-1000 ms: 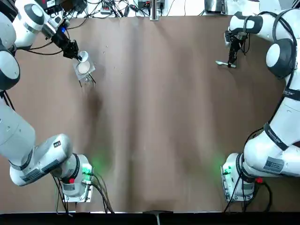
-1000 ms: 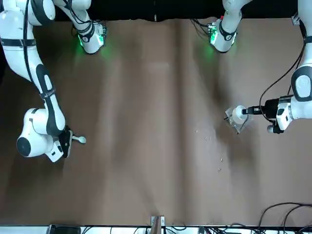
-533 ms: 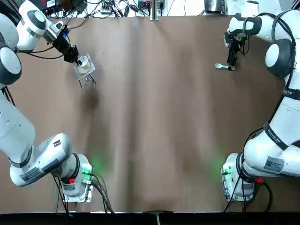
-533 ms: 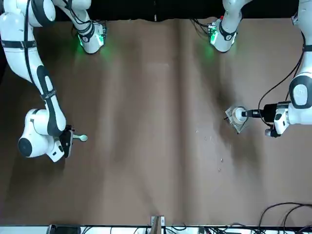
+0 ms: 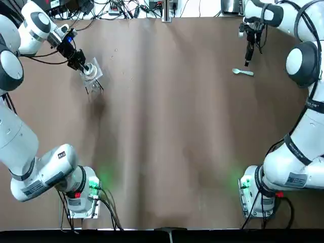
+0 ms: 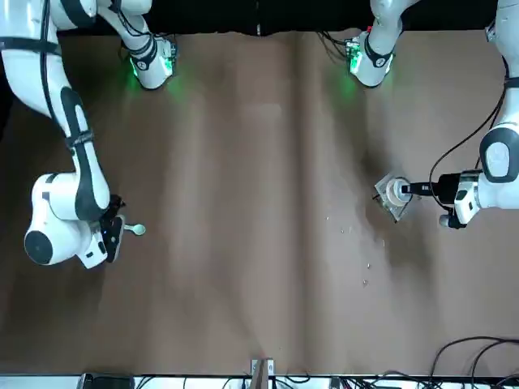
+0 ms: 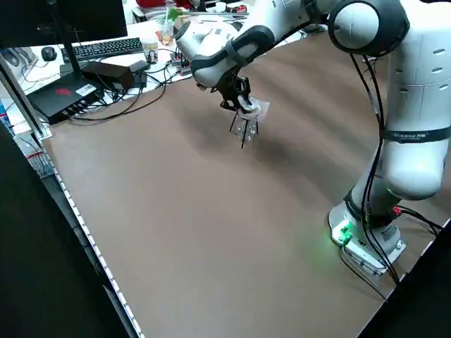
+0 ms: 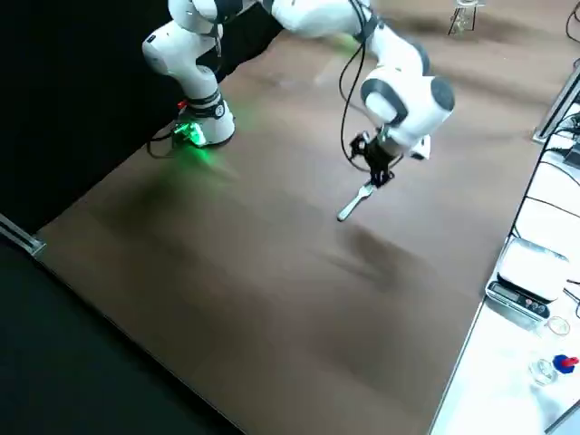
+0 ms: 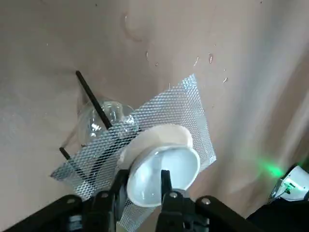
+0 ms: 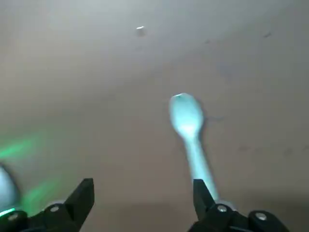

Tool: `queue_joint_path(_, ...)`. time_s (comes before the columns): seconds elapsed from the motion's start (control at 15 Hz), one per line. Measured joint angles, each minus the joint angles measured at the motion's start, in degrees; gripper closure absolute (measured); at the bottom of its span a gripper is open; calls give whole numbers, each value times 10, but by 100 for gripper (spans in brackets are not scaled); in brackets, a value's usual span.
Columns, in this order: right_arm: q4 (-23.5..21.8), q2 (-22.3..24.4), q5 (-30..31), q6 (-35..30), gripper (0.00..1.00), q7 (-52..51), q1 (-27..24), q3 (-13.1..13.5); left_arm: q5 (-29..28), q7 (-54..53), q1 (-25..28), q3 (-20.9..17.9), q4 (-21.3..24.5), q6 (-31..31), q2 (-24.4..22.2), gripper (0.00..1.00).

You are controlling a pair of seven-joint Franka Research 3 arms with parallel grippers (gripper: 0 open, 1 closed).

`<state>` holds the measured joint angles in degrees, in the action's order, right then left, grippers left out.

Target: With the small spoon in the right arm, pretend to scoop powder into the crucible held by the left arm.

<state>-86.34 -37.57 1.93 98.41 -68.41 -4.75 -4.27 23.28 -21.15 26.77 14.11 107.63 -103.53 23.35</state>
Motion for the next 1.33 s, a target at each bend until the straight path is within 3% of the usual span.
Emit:
queue_joint_path(0.13, 28, 14, 15, -95, 9, 69, 22, 0, 0, 0, 0, 0, -1, 0, 0, 66)
queue_joint_path(0.27, 54, 25, 18, -160, 8, 138, 39, -2, 0, 0, 0, 0, -9, 0, 0, 51)
queue_joint_path(0.33, 63, 31, 18, -177, 8, 172, 46, -4, 0, 0, -1, 1, -18, 0, 0, 48)
queue_joint_path(0.67, 80, 109, 14, -194, 4, 420, 82, -7, -16, 39, -5, 5, -79, 1, -9, 4)
queue_joint_path(0.73, 80, 126, 13, -195, 3, 449, 82, -7, -35, 51, -5, 6, -87, 1, -14, 0)
queue_joint_path(1.0, 77, 188, 11, -205, 0, 522, 88, -7, -127, 102, -30, 7, -130, 7, -47, 0)
queue_joint_path(1.33, 55, 241, 11, -205, 0, 636, 131, -9, -234, 165, -118, 8, -154, 17, -104, 0)
